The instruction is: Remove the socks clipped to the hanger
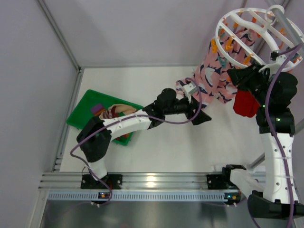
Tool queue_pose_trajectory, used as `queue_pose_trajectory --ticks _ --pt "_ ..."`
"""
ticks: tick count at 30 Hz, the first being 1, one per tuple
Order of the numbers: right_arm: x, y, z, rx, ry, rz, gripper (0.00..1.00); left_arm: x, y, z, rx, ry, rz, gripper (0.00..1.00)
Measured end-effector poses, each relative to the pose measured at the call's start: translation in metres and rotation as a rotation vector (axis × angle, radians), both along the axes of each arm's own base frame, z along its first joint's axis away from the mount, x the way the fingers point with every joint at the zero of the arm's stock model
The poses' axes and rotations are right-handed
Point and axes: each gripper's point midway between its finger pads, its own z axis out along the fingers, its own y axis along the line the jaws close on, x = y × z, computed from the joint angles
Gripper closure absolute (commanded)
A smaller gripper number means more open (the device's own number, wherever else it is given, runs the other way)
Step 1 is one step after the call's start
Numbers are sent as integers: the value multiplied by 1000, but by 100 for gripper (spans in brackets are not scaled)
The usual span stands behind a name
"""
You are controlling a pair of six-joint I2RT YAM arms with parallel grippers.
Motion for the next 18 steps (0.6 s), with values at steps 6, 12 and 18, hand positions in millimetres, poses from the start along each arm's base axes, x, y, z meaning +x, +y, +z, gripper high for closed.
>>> queue_pose_trajectory --ticks 6,12,18 --pt "-1 3 0 11 4 16 100 8 -32 -6 -50 -50 -83 2" --pt "-3 8 4 26 3 42 100 14 -70 -11 -100 -88 -139 2" --pt "-9 15 12 51 -1 79 100 23 -108 -19 -133 -137 -115 2"
